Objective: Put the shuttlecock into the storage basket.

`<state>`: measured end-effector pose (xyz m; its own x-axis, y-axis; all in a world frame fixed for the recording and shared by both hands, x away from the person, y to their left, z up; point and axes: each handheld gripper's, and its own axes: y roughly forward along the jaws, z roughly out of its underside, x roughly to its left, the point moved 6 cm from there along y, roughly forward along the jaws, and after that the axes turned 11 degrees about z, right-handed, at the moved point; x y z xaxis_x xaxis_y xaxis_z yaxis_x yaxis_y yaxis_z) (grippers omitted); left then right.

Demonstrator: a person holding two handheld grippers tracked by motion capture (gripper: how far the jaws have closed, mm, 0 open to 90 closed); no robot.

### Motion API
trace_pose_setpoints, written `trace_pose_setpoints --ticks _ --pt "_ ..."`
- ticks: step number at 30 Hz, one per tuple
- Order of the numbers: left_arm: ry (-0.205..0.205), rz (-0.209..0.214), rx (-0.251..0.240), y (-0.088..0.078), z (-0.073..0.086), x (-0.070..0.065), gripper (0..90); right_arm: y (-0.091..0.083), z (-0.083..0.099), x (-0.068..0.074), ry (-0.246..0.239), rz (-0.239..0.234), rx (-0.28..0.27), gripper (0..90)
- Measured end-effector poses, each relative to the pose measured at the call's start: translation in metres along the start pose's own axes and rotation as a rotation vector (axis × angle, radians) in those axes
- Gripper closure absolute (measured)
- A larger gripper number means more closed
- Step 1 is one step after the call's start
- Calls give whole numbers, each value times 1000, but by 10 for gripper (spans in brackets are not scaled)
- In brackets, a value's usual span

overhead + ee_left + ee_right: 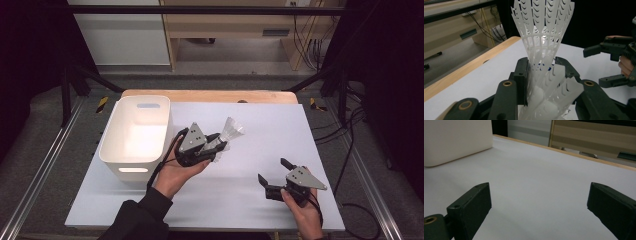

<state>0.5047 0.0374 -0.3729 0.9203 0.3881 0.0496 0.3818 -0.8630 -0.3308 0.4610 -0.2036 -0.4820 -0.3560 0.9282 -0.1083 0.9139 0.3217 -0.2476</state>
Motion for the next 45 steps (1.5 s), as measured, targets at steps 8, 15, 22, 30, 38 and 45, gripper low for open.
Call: trace_pose_setpoints --ticks 8,15,22,30,38,45 --pt "-4 -31 -30 -19 -17 9 647 0 -1 0 4 -3 -6 54" --pt "-2 -61 -57 -36 -34 19 647 -1 -1 0 3 -3 -8 54" --pt "1 -99 -73 -53 -44 31 647 -1 -1 -1 3 -3 -9 54" --pt "-7 -143 -81 -73 -47 46 647 -1 -1 0 5 -4 -7 54" --pt "-47 -189 -98 -90 -46 66 648 -1 -1 0 9 -5 -8 54" --pt "-65 -220 -95 -97 -44 88 647 0 -1 0 7 -5 -9 54"
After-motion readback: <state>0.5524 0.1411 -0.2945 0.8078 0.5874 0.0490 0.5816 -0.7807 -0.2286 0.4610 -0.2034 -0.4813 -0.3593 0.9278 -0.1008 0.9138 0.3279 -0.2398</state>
